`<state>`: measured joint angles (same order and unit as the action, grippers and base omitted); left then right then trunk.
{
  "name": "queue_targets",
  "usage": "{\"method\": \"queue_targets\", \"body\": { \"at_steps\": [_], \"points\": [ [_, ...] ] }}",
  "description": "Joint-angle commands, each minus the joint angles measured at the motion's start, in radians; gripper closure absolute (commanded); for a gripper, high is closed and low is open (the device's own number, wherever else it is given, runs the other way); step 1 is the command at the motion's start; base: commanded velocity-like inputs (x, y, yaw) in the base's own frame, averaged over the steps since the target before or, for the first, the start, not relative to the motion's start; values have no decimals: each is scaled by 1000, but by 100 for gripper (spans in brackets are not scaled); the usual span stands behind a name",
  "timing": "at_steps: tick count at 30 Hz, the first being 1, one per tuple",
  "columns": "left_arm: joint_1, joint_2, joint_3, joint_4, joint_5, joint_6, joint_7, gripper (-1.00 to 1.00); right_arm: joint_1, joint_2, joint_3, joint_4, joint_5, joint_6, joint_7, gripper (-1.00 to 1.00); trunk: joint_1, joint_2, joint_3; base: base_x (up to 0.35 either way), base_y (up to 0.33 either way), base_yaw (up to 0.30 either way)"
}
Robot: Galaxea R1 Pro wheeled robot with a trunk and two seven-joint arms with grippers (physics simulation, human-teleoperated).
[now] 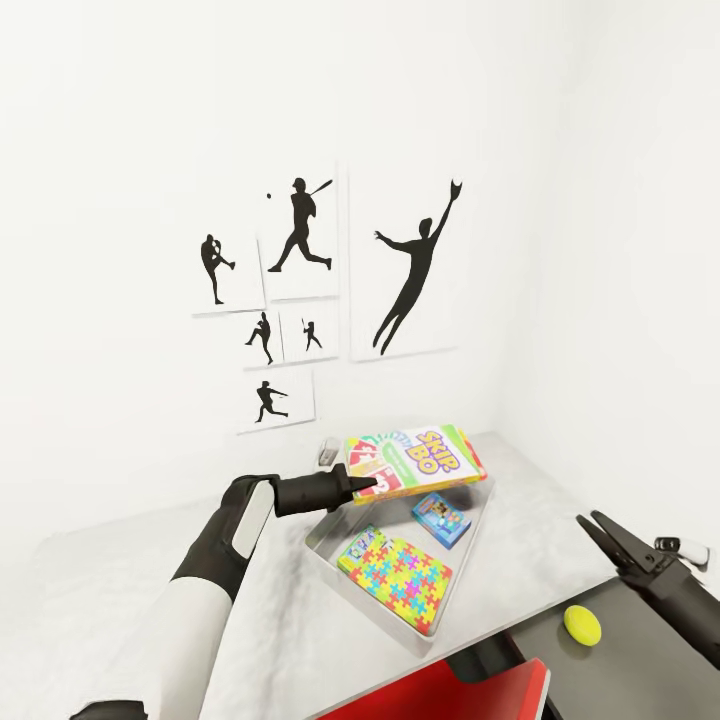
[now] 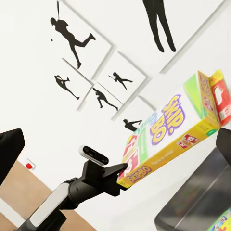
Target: Put all the toys in the child's room - the three board games (two on the bed and one on the table), the two jigsaw puzzles on the table, and the tennis ball on the table - inside the toy box on the table in the child's room.
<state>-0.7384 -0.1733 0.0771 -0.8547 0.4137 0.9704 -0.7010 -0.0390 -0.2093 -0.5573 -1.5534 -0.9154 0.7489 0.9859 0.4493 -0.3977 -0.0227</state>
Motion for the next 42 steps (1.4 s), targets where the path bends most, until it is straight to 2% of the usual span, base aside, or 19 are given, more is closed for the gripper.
{"method": "queue_targets", "body": {
  "at_steps": [1, 18, 26, 27, 31, 37, 42],
  "points": [
    [-1, -1, 4, 0, -6, 4, -6, 100, -1, 0, -3, 0, -4, 6, 1, -100, 1, -2, -2, 0, 0, 0],
    [11, -1, 7, 0, 2, -5, -3, 100, -1, -2, -10, 15, -3, 5, 0, -100, 1, -2, -2, 0, 0, 0],
    [23, -1, 7, 21, 16, -50, -2, 100, -2, -2, -10, 40, -1, 3, -1, -100, 1, -2, -2, 0, 0, 0],
    [23, -1, 7, 43, 28, -97, -2, 100, -2, -2, -10, 41, -1, 3, -1, -100, 1, -2, -2, 0, 0, 0],
    [25, -1, 5, 68, 100, -125, -1, 100, -2, -1, -10, 42, 0, 3, -1, -100, 1, -2, -2, 0, 0, 0],
    [27, -1, 2, 76, 122, -139, 0, 100, -2, 0, -10, 42, 1, 3, -1, -100, 1, -2, -2, 0, 0, 0],
    [28, -1, -1, 82, 126, -148, 0, 100, -2, 0, -10, 42, 1, 3, -1, -100, 1, -2, -2, 0, 0, 0]
  ]
}}
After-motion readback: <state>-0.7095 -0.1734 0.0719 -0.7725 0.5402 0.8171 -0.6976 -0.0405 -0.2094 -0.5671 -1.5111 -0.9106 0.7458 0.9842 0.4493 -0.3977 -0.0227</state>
